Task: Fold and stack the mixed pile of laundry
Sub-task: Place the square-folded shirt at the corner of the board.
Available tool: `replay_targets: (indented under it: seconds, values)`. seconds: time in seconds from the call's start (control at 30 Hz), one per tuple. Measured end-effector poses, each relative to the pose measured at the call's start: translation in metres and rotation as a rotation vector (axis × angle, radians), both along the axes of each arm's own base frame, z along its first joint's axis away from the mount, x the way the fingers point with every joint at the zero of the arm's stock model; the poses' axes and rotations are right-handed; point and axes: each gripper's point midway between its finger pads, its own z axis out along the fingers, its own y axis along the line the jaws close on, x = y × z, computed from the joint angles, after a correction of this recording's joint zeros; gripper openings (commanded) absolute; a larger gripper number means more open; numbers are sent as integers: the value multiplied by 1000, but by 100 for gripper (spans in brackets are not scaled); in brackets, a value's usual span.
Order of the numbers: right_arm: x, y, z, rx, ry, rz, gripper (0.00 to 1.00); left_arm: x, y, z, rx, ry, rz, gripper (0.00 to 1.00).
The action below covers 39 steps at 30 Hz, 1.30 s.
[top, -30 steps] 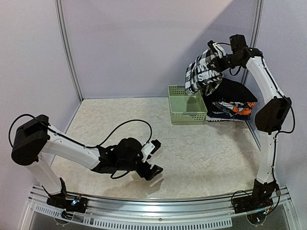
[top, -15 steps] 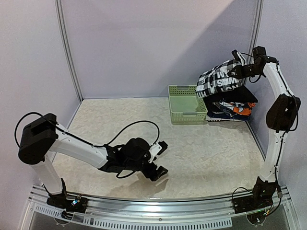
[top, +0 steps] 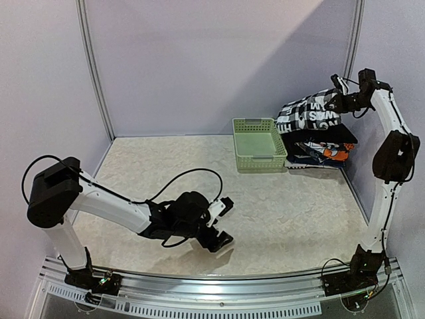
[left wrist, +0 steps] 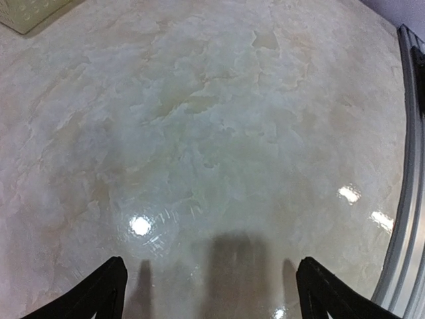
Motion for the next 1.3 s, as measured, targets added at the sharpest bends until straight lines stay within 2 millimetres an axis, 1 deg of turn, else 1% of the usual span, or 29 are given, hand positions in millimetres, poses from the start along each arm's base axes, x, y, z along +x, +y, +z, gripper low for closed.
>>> replay_targets:
  seconds: [0.07,0.17,0.27,0.33,0.4,0.53,0.67,0.73,0.9,0.93,1.0,1.1,1.13,1.2,1.3]
  values:
    - [2,0,-12,-2,33,-27,5,0,-1,-1,0,3,-2,90]
    - [0,0,-31,3,90,-60,6,0,-3,-3,3,8,-6,89]
    - [-7,-6,-49,2,136,-120,5,-1,-4,-6,7,12,-9,89]
    - [-14,-9,-56,7,149,-165,6,-3,-5,-8,6,20,-18,89]
    - [-20,-10,-55,17,139,-202,6,-5,-6,-8,5,25,-26,89]
    - [-32,-11,-47,41,93,-262,6,-8,-7,-8,3,27,-35,89]
    - [-45,-11,-49,62,53,-312,5,-10,-9,-8,-3,31,-43,88]
    - [-46,-12,-48,64,31,-323,5,-11,-10,-7,-9,32,-48,88]
    - [-39,-17,-44,54,-19,-348,5,-12,-12,-5,-17,32,-55,88]
    - [-37,-19,-42,53,-27,-353,6,-12,-12,-5,-18,31,-55,88]
    - [-33,-24,-44,51,-36,-368,18,-13,-12,-5,-18,32,-57,88]
    - [-24,-36,-56,37,-25,-412,40,-14,-13,-5,-18,32,-59,88]
    - [-22,-42,-62,30,-18,-436,44,-14,-13,-6,-17,32,-59,88]
    - [-18,-52,-70,16,-8,-479,58,-14,-13,-6,-17,32,-60,88]
    - [-15,-63,-72,13,-11,-527,69,-14,-13,-6,-16,32,-60,87]
